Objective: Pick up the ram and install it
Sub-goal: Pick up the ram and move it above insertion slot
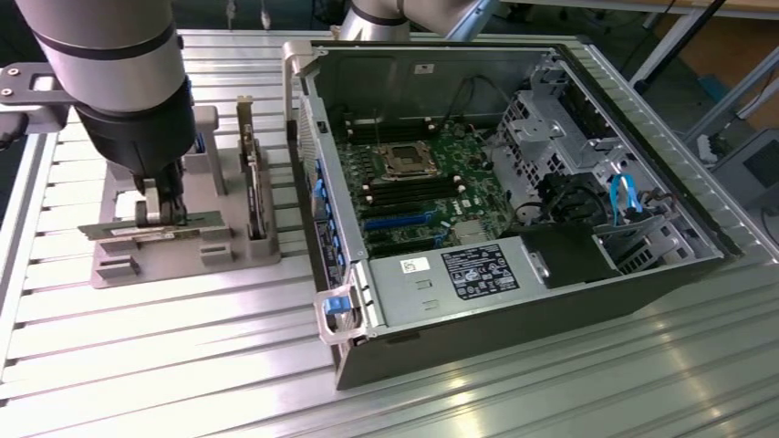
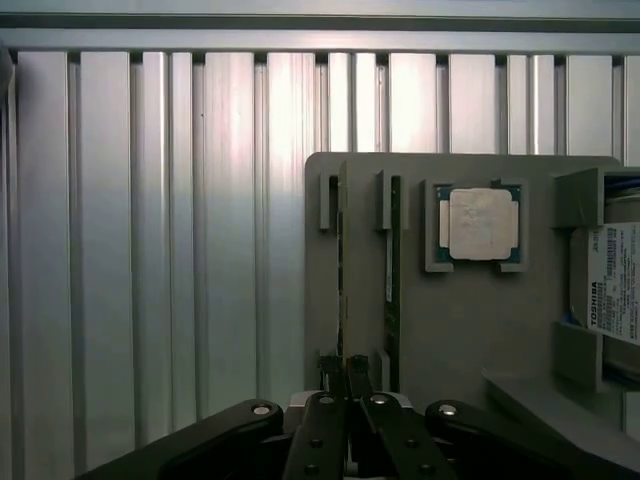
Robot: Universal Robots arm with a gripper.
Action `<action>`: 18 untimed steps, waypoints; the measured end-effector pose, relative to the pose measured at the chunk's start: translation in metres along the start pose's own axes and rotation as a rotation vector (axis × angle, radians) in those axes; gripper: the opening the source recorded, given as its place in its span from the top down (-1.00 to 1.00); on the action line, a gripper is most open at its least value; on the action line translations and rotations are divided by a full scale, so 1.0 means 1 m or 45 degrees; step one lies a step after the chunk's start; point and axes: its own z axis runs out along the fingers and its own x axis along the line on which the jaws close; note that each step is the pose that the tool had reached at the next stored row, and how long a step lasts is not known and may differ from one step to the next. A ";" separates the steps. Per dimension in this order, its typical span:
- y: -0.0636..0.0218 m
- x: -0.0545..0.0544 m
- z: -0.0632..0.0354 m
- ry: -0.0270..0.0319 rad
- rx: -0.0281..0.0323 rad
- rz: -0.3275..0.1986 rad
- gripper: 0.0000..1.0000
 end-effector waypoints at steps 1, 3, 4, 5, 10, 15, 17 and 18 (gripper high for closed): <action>-0.0001 0.000 -0.0022 0.0001 0.0000 0.000 0.76; -0.0003 0.000 -0.0063 -0.0001 0.0001 0.000 0.76; -0.0004 0.000 -0.0082 0.0000 0.0001 0.000 0.76; -0.0004 0.000 -0.0103 0.0000 0.0000 0.001 0.76; -0.0009 -0.001 -0.0225 -0.0001 0.0001 0.002 0.76; -0.0012 -0.001 -0.0339 -0.0001 0.0001 0.003 0.76; -0.0013 -0.001 -0.0384 -0.0001 0.0001 0.003 0.76; -0.0014 -0.001 -0.0409 -0.0001 0.0001 0.003 0.76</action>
